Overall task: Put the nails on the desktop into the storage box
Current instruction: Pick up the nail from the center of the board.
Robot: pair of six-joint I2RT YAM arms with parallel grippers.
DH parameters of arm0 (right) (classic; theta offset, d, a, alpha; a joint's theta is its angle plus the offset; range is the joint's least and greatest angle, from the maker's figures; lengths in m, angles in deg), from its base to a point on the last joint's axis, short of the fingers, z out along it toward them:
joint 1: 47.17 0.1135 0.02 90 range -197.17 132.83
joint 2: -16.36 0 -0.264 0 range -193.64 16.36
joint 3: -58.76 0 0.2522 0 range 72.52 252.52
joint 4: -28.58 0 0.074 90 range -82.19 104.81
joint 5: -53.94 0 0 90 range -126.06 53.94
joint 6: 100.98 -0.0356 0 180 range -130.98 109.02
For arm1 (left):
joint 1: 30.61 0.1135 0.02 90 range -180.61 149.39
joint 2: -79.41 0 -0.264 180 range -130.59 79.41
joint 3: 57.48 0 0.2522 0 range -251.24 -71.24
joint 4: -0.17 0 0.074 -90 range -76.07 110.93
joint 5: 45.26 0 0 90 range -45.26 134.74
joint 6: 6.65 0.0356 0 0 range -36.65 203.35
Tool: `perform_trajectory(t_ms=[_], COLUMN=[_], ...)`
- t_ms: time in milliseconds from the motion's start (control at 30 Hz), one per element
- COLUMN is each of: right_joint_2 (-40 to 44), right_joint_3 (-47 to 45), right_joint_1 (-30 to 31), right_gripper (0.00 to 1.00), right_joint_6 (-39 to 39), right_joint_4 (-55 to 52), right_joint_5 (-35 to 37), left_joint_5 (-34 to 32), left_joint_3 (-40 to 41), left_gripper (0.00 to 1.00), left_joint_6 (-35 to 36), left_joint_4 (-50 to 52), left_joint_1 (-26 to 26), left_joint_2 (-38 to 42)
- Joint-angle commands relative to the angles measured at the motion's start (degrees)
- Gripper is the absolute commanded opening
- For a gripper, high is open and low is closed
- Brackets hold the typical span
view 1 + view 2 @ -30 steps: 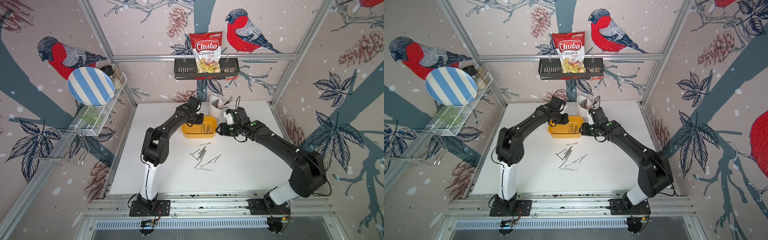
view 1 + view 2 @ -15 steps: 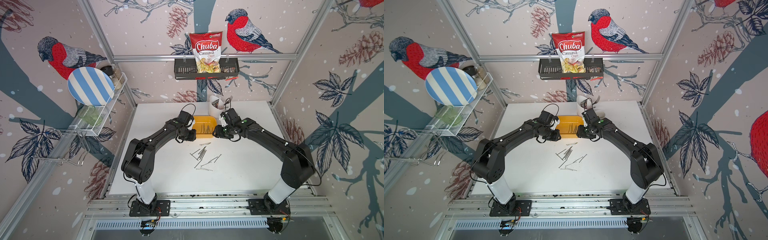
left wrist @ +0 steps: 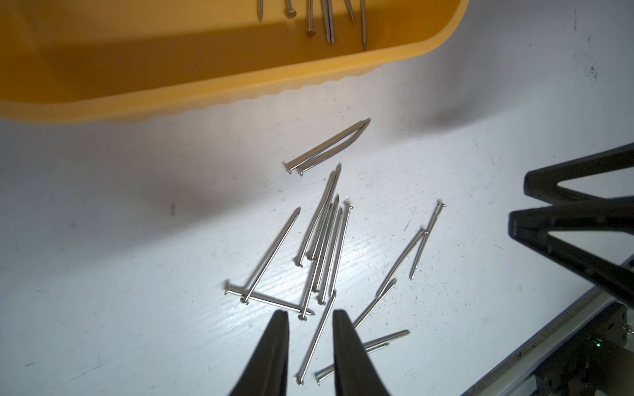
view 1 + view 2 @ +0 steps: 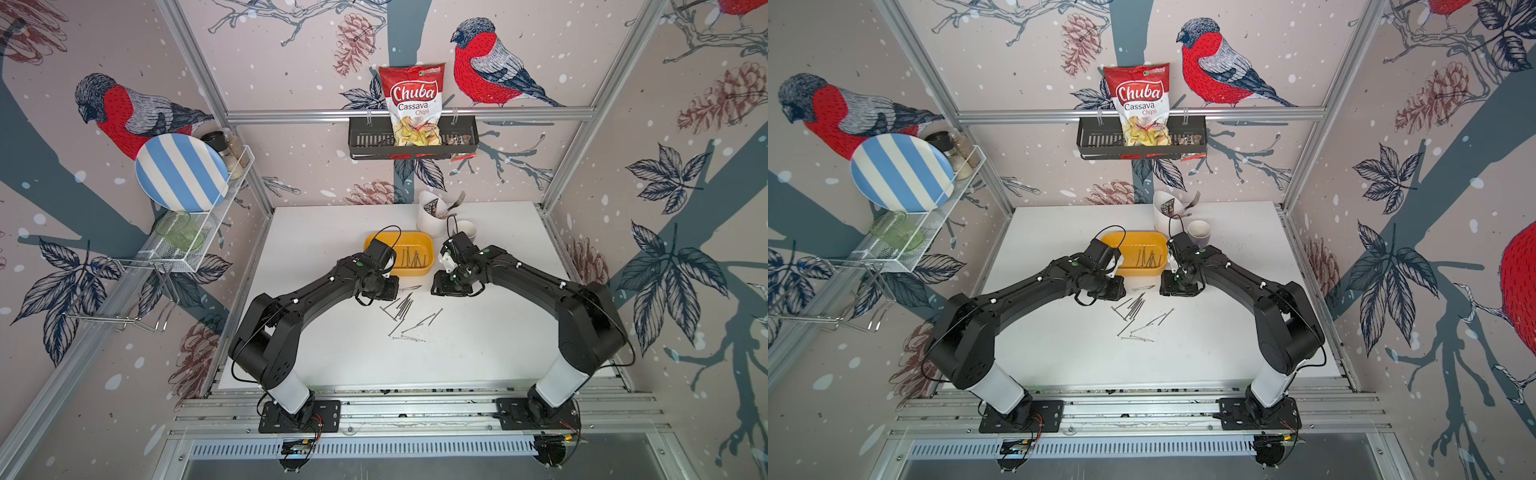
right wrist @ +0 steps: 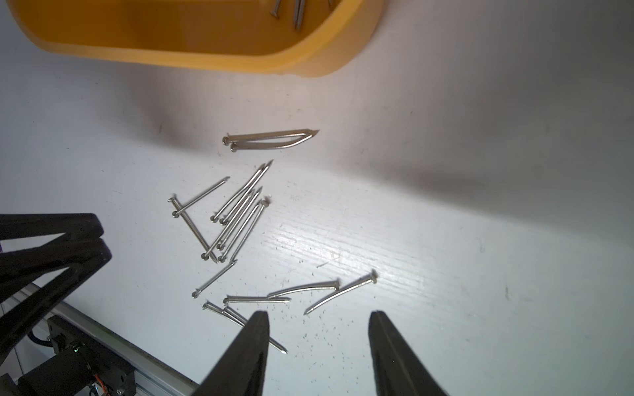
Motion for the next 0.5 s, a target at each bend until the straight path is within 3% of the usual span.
perform_trajectory(t_ms=[0, 267, 467], right_joint_2=[0.46, -2.55, -5.32], right_joint_3=[-1.65, -0.34, 0.81], right_joint_1=[1.12, 7.09, 7.98], right_gripper=[0.51, 0.52, 0.52], right_joint_6=[-5.92, -22.47, -31.04], right_joint_4=[-0.93, -3.03, -5.53], right_joint_5=[1.82, 8.46, 10.13], left_joint_5=[-0.44, 0.86, 2.22], left_joint_3=[-0.02, 4.66, 7.29], left_gripper=[0.26, 0.26, 0.26], left_joint_6=[2.53, 8.01, 10.31], left_joint_4=[-0.81, -3.2, -4.37], left_joint_1=[-0.17, -0.16, -0.17], left_joint_2=[0.33, 3.58, 5.02])
